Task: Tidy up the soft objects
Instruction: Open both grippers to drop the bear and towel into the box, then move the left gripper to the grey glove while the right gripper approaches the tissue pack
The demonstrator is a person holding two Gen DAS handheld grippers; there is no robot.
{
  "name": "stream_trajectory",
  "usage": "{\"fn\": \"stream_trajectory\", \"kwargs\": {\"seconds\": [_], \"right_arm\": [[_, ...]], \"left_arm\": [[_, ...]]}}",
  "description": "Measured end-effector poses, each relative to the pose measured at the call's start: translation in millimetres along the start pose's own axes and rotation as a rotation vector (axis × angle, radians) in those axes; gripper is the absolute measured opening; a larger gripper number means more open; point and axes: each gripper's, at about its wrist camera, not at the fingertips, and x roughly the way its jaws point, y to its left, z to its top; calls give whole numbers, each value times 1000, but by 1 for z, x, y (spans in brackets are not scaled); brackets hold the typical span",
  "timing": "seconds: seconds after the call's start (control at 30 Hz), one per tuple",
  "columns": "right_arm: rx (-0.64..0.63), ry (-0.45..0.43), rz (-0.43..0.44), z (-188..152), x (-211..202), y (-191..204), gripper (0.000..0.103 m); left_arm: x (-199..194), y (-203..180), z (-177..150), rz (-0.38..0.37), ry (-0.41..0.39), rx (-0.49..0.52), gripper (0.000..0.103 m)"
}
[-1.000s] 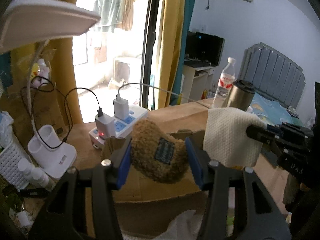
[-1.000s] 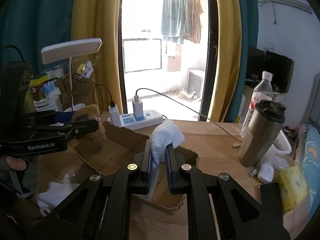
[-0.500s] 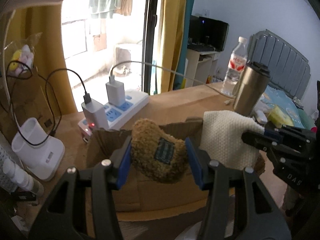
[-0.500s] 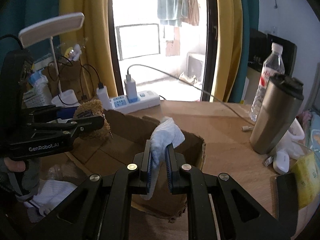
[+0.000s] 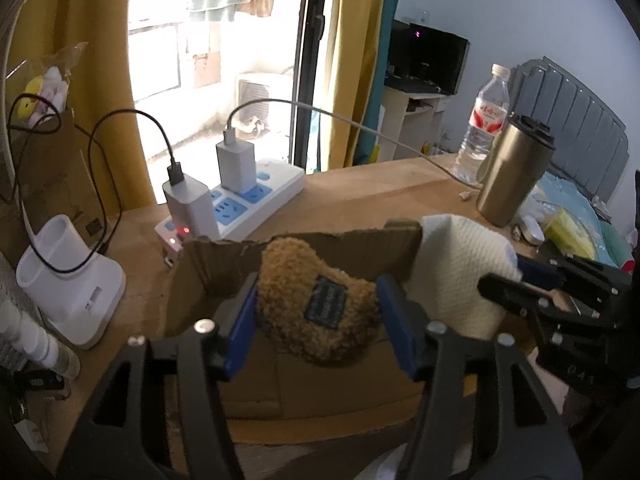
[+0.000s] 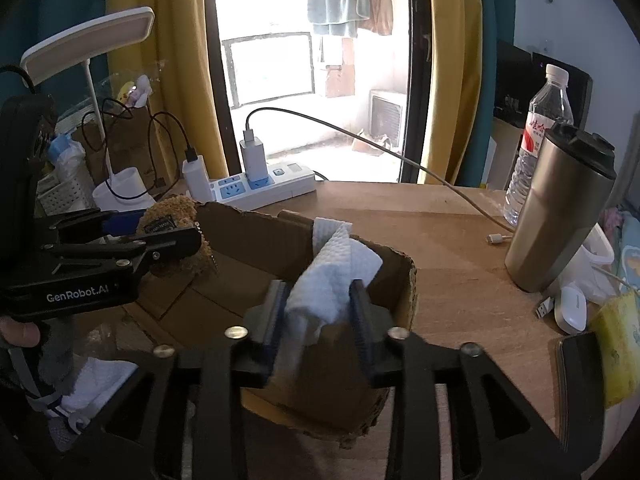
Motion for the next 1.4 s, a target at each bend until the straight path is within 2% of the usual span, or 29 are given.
{"fn": "stream_trajectory", "kwargs": {"seconds": [0.07,0.17,0.5,0.63,1.07,1.4], "right_arm": [[-1,-5,-1,0,-4,1,42],[-1,-16,-2,1,-10,4,47],[-6,-56,-27,-1,-40,12,49],[1,-72,-38,-3,-53,16,58],[-12,-98,-52,-19,-87,32,59],[-9,-98,-56,-36,-101,38,59]], "left_arm": [[-4,1,0,4,-5,-2,65],[-11,1,0,7,-16,-6,75],[-43,3,-3,-1,-67,-11,75],[-58,1,-6,-3,-89,-10,76],[-102,-7,-26,-24,-142,-7,76],[-119,-10,-51,-23,-134,-12,76]]}}
